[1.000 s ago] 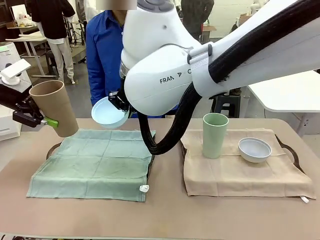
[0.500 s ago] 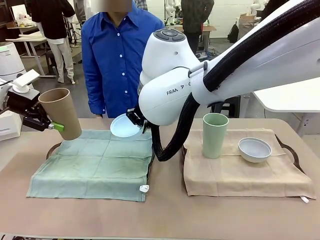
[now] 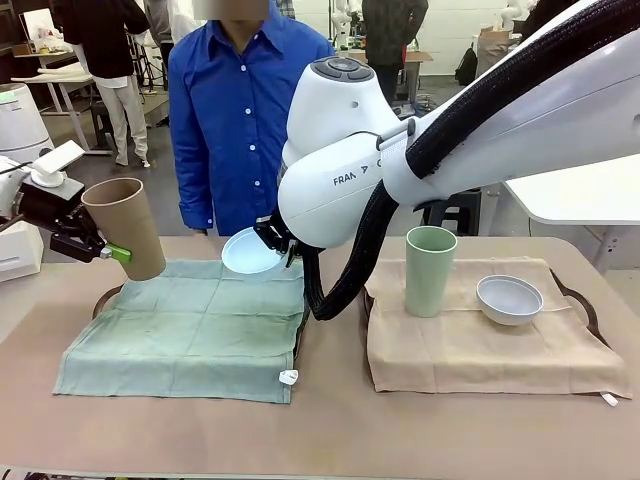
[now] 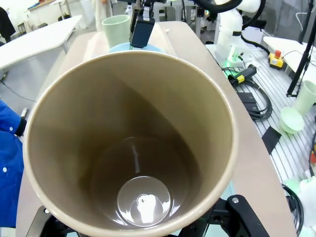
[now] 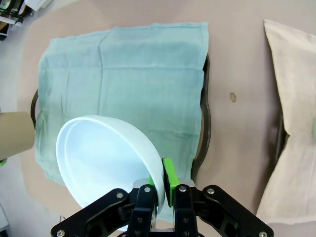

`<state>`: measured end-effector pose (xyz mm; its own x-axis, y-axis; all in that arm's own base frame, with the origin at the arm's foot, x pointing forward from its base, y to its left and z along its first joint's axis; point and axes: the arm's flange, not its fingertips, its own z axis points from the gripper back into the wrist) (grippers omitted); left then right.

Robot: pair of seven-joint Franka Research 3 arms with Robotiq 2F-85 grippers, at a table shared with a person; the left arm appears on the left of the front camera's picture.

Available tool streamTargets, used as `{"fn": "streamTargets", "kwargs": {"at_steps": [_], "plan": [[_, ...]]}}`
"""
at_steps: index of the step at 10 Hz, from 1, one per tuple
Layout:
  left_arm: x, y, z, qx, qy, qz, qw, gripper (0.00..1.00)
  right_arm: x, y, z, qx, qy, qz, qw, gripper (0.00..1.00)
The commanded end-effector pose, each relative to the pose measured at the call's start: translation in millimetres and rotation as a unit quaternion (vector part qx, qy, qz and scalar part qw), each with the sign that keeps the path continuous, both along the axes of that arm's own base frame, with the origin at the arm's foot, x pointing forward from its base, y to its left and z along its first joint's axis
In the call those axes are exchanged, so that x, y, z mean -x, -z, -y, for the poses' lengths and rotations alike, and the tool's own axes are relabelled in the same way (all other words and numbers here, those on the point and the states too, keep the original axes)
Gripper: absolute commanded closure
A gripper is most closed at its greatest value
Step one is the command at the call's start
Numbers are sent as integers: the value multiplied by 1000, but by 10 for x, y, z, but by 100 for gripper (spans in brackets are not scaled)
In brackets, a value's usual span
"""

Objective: Set up a tray with a mat and arrange the tableware.
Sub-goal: Place the Picnic Bowl and Reusable plastic cup back onto the Handle tray in front of the human's position.

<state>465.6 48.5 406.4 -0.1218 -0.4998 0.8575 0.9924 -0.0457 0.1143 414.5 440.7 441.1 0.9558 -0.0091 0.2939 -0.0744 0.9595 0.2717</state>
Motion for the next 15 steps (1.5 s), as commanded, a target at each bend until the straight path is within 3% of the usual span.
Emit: {"fn": "streamTargets", "kwargs": {"at_steps": [1,4,7,9,15], "plan": [[-90,123,5,18,12,-20,1000,16,0,0,0,0,0,0,1000,93],[-298,354,39,41,21,-10,999,16,-311,320,-96,-38,-18,-27,999,93],[-466,533,98,21,14,-1,1000,16,-562,649,-242,-41,-32,-52,997,93],[-508,678,151,13,14,-16,1000,16,-676,839,-293,-43,-31,-69,996,93],[-642,1007,230,5,27,-12,1000,16,-839,1147,-364,-53,-32,-95,993,93]]}}
